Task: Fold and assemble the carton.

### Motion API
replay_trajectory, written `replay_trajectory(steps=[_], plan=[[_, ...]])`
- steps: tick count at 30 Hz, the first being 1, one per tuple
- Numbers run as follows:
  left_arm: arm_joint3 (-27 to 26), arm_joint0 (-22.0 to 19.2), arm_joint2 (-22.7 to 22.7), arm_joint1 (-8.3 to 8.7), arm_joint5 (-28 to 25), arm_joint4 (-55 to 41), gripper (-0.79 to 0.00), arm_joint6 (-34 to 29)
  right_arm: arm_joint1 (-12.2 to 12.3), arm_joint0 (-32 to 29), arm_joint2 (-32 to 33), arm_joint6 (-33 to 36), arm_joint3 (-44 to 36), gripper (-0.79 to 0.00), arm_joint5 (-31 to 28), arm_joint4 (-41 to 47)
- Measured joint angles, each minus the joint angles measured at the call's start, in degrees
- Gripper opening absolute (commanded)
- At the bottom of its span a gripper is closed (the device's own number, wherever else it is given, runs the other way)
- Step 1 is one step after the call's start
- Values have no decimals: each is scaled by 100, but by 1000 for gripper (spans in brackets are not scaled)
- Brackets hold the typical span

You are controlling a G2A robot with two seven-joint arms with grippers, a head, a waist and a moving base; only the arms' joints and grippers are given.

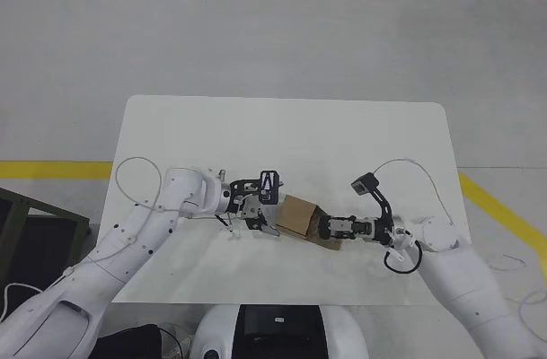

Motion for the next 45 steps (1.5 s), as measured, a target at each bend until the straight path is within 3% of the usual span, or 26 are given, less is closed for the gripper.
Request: replay_trajectory(steps=[9,21,29,45], plan=[[195,-443,604,-37,0,-10,0,265,152,-113,431,-25,-102,0,-25,-133],[675,-924,1195,-181,0,-40,0,619,7,728,-314,-73,391,0,-74,-551],[786,-1036,1351,-219,0,-24,0,664,79,832,-654,-5,333,0,-5,-670],[802,-1007,1305,-265,0,13,0,583,27,515,-853,-270,707,0,-270,520]])
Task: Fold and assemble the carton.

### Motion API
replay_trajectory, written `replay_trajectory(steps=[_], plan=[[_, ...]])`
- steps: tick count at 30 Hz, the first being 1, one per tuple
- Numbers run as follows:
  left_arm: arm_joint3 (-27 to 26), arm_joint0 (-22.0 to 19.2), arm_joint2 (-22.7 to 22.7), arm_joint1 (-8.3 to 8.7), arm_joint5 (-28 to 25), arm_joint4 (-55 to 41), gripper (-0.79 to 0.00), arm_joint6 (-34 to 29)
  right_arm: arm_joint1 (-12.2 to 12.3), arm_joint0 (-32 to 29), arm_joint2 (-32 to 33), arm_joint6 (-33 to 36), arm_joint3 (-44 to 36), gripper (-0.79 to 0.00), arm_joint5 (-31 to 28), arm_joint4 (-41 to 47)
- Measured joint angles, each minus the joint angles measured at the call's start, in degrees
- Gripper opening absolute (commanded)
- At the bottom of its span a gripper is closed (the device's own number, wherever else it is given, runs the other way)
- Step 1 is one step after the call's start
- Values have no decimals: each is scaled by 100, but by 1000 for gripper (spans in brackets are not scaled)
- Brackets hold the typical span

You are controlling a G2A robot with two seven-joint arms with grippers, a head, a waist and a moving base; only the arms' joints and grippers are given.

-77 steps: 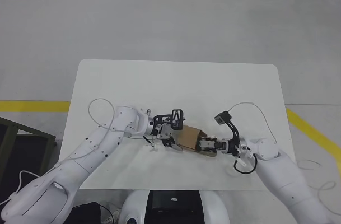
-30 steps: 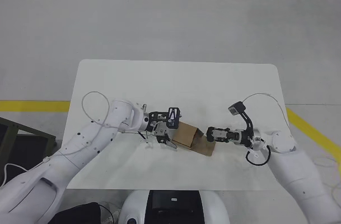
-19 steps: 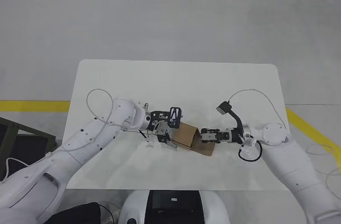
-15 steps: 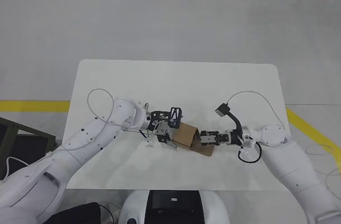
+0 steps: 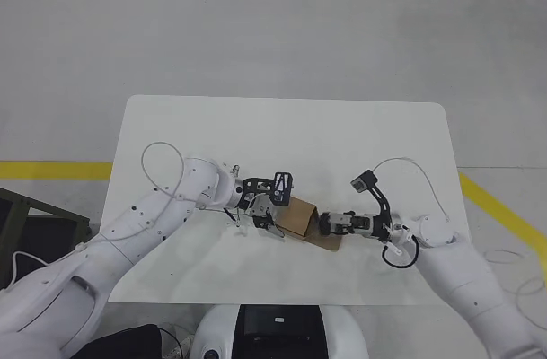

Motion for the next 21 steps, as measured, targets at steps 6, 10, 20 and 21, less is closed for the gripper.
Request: replay_trajectory(steps=[6,10,20,21], plan=[[-43,55,-71,-10,0,24,0,-91,-69,-73,-55,-225,100,0,-225,210],[-75,97,-134,-12,0,35,0,-130,-105,-135,-42,-454,117,0,-454,291],[-199,218,-268,6,0,84,0,-231,-233,-114,-227,-635,210,0,-635,265],[-210,229,-279,8,0,89,0,-237,-257,-90,-259,-661,246,0,-660,263]])
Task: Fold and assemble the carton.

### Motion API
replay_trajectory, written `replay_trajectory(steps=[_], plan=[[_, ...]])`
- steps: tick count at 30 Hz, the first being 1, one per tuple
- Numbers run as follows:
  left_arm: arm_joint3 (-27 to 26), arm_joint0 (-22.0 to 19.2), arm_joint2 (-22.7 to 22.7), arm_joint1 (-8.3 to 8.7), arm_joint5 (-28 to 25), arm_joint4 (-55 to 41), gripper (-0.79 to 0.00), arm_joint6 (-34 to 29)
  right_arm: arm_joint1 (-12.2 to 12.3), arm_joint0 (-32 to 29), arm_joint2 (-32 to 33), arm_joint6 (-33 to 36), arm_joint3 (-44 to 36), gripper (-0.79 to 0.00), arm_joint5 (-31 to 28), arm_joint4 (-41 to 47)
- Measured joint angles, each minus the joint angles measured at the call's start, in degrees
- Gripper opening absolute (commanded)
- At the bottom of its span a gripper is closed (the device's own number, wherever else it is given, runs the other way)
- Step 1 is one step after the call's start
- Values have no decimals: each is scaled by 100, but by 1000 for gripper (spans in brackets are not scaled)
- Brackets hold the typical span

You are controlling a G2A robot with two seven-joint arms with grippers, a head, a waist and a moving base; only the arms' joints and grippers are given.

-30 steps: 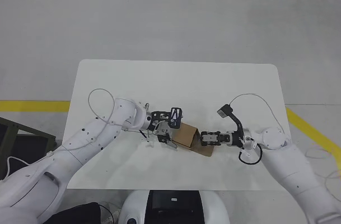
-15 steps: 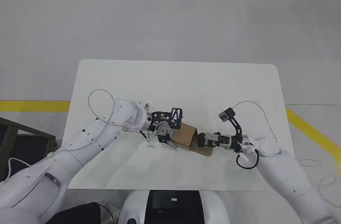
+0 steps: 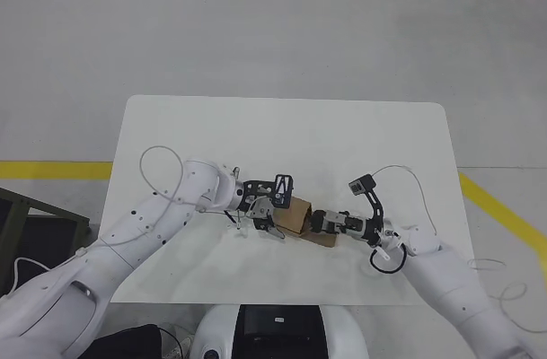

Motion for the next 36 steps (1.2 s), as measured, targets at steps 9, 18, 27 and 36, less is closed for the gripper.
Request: replay_trajectory(steps=[9,18,27,36], plan=[[-59,77,-78,17,0,13,0,-74,-138,70,-141,-240,213,0,-240,34],[-90,165,-190,26,6,-15,0,-137,-197,92,-212,-224,171,0,-224,9],[-92,269,-336,19,13,-29,0,-147,-286,206,-332,-99,265,0,-99,35],[-187,300,-362,17,0,26,0,-237,-375,322,-390,-62,393,0,-62,75]])
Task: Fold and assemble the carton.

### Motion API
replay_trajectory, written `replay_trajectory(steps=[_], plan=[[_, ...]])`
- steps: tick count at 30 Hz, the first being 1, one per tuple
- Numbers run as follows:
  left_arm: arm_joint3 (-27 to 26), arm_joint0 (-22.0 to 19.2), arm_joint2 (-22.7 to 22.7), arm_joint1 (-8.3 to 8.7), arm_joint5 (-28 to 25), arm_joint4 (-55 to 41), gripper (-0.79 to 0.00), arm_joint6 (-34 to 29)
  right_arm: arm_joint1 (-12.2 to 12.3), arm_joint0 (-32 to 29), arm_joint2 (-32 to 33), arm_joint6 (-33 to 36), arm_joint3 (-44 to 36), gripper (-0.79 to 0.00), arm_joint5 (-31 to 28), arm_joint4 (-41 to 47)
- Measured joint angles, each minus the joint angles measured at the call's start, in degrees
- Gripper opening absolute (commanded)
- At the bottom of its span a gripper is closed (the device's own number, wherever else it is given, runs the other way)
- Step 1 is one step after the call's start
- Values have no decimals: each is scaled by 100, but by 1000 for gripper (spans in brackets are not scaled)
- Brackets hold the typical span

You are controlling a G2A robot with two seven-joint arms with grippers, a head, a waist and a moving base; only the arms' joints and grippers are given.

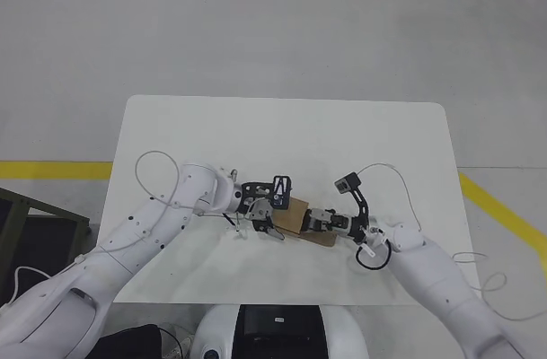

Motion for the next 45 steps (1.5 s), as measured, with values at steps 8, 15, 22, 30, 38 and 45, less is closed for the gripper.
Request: replay_trajectory(steps=[8,15,22,30,38,45], plan=[[-2,2,5,7,0,-58,0,-63,-53,30,-28,57,56,0,57,24],[-19,2,7,20,0,-110,0,-135,-97,44,-31,74,121,0,74,38],[-53,4,-14,25,0,-133,0,-205,-43,-45,133,99,-32,0,98,11],[-72,60,-99,29,0,-81,0,-209,204,-309,613,232,-429,0,233,-483],[-115,111,-159,40,0,-16,0,-174,484,-833,1347,85,-1127,0,337,-1068],[-134,142,-222,67,0,59,0,-105,765,-1567,2236,-357,-1956,0,808,-1844]])
